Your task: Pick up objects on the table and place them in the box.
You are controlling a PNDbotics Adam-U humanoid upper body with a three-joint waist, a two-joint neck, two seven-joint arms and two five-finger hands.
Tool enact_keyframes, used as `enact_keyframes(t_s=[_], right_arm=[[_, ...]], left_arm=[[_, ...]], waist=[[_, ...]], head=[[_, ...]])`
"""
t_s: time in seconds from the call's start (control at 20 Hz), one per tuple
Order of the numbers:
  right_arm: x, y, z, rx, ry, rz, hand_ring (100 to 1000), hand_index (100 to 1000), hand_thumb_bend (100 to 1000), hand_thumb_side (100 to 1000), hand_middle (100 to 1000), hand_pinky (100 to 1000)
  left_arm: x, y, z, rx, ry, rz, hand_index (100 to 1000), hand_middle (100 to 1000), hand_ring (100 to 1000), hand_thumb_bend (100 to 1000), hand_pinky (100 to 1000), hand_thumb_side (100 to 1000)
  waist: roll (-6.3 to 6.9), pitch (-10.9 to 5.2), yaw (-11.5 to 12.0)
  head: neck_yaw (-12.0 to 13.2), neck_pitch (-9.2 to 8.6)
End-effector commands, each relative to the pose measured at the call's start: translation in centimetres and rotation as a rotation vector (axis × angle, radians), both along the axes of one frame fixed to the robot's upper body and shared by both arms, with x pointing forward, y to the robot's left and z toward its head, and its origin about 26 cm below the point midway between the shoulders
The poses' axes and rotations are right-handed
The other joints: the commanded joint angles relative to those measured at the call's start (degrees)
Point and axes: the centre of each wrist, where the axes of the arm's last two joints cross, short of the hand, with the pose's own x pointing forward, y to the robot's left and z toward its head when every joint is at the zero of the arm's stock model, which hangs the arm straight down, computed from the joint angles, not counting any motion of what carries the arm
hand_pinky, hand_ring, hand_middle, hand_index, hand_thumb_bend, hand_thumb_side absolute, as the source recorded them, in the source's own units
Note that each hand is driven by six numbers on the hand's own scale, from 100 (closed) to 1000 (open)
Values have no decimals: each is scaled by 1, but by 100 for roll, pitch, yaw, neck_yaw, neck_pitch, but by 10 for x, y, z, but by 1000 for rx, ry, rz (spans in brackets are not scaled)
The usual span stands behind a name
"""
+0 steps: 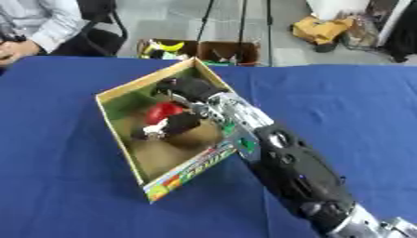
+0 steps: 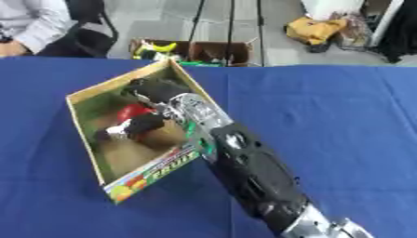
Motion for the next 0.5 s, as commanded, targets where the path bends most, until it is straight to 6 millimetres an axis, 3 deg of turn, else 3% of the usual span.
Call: enact_keyframes(t_s=[0.05,0.3,0.5], right_arm=[[-6,-7,29,49,-55,26,796,950,733,1000,928,834],[-18,-18,53,119,-107,51,774,947,696,1000,922,831],[-43,-30,77,197,-200,89,743,940,654,1000,908,804]], left_arm=[[-1,3,3,9,-13,5,658,503,411,100,211,836],[-2,4,2,9,-10,10,658,503,411,100,212,835],[-2,5,2,7,-8,19,658,503,411,100,212,835]], waist=[[50,-154,-4],[76,-192,-50],[95,-223,-130]], head=[[36,42],[70,58],[129,81]])
